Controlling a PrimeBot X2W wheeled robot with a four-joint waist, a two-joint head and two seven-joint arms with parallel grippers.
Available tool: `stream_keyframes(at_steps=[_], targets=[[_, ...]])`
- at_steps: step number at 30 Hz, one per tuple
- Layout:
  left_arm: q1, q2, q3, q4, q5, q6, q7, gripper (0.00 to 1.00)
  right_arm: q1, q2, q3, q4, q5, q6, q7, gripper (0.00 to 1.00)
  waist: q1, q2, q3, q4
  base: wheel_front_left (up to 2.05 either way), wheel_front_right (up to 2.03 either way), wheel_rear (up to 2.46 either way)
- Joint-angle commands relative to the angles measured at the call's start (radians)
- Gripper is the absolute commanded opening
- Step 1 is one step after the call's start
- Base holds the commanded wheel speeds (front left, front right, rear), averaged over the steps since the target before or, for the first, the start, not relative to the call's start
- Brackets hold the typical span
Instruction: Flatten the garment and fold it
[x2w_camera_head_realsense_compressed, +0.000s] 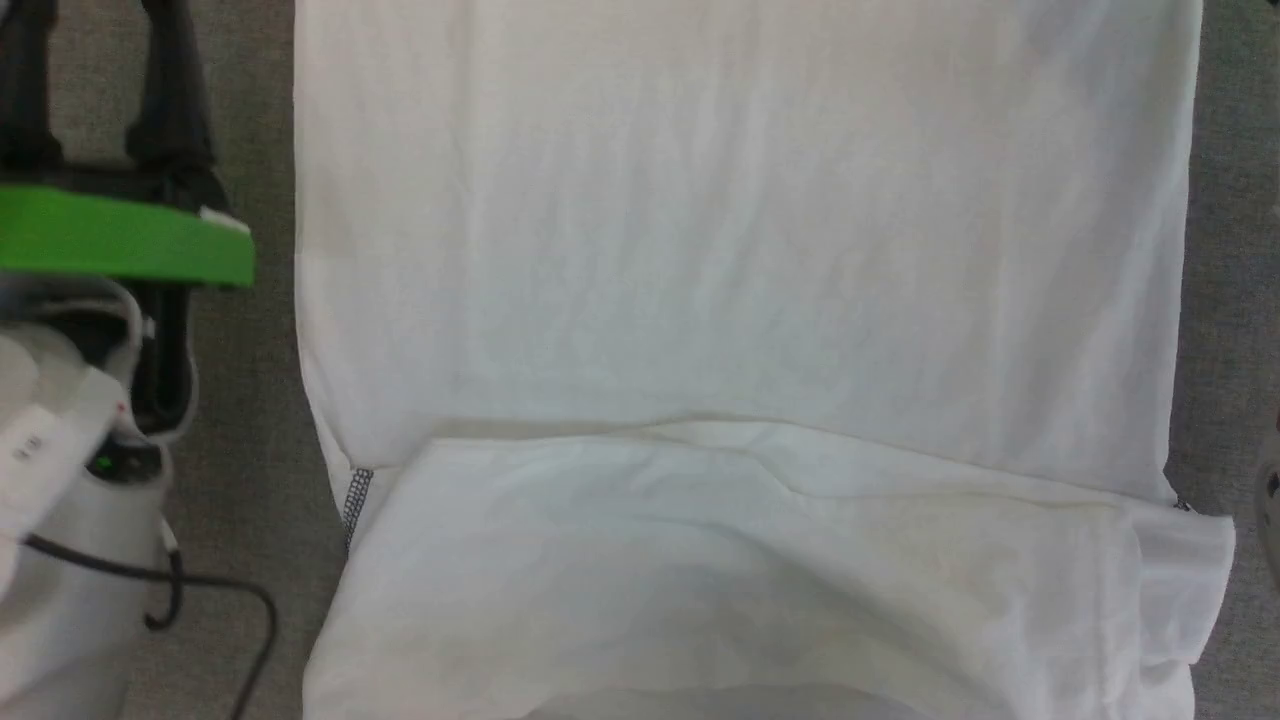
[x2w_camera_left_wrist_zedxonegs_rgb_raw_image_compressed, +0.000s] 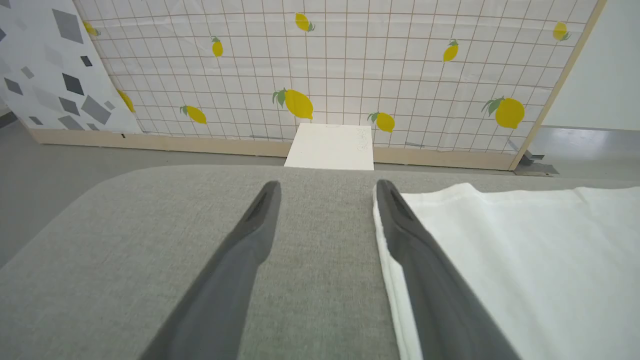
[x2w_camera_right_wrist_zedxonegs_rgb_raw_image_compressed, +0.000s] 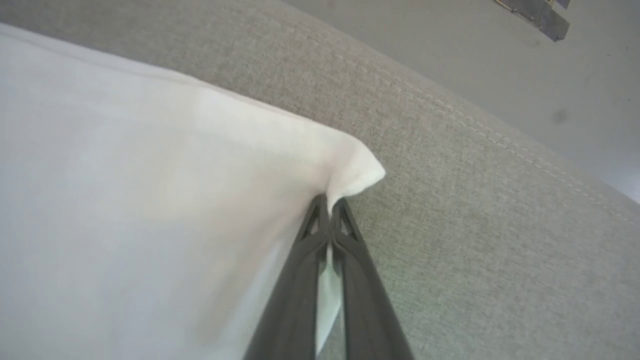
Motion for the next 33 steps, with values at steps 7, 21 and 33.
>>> stream_keyframes(at_steps=[7,21,33], targets=[[-0.368,0.089,-0.067,0.171,-0.077,-0.079,0.376,1.0,0.032,0.004,0.018,-0.018,0.019,-0.001,-0.03,0.0,-0.0002,0.0,-0.007,-0.044,0.0,0.0,0.0],[-0.639,0.082,-0.241,0.467,-0.173,0.026,1.119,1.0,0.017,-0.001,0.091,-0.021,0.055,-0.001,-0.096,0.0,-0.0002,0.0,0.025,-0.101,0.0,0.0,0.0],[-0.658,0.108,-0.214,0.434,-0.104,0.027,0.922,0.0,-0.035,-0.017,0.066,-0.009,0.036,-0.001,-0.282,0.0,-0.0002,0.0,0.039,-0.105,0.0,0.0,0.0]])
